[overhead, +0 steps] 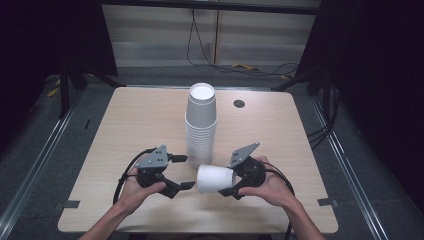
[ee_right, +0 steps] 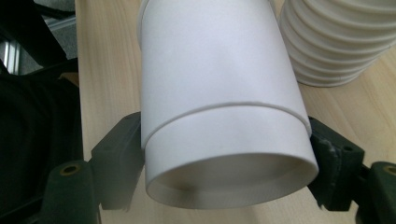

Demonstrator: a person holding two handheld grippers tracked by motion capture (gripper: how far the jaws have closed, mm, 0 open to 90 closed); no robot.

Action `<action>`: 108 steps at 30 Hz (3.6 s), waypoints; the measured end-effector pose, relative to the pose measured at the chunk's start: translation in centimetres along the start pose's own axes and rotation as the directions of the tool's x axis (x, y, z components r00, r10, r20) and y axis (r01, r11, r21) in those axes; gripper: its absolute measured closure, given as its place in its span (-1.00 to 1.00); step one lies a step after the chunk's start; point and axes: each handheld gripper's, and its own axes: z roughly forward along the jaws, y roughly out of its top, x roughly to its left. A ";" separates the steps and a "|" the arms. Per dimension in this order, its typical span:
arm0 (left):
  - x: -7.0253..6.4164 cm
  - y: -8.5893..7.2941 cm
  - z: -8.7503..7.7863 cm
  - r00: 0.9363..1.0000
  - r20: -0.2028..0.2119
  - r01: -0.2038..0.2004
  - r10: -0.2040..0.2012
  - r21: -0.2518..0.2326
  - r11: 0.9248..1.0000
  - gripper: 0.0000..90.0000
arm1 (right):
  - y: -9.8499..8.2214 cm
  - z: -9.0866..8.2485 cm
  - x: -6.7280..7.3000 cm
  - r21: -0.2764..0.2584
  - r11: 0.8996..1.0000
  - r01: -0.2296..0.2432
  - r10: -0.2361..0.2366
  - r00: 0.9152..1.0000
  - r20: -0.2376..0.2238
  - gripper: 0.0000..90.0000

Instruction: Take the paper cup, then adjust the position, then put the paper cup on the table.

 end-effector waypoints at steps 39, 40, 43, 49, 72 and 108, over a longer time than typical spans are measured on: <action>-0.1 0.2 0.1 0.994 0.041 0.101 -0.097 -0.089 0.991 -0.66 | -2.2 0.4 -0.1 -0.425 0.904 -0.050 0.010 0.995 -0.097 -0.48; -0.1 0.2 0.3 0.994 0.045 0.103 -0.099 -0.085 0.991 -0.66 | -2.3 0.4 0.0 -0.431 0.901 -0.052 0.010 0.995 -0.100 -0.48; -0.2 0.1 0.5 0.994 0.051 0.104 -0.100 -0.078 0.992 -0.66 | -2.5 0.5 0.0 -0.429 0.902 -0.046 0.004 0.995 -0.099 -0.48; -0.5 0.1 1.1 0.994 0.057 0.097 -0.093 -0.065 0.993 -0.66 | -2.5 0.9 0.4 -0.456 0.889 -0.039 -0.012 0.994 -0.107 -0.48; -0.2 -0.1 2.5 0.978 0.143 0.161 -0.151 -0.060 0.985 -1.00 | -1.8 1.5 1.1 -0.520 0.852 -0.058 -0.033 0.986 -0.164 -0.48; 0.2 -0.2 1.1 0.991 0.088 0.106 -0.101 -0.047 0.993 -0.81 | -1.9 1.9 1.1 -0.378 0.923 -0.075 0.037 0.994 -0.107 -0.65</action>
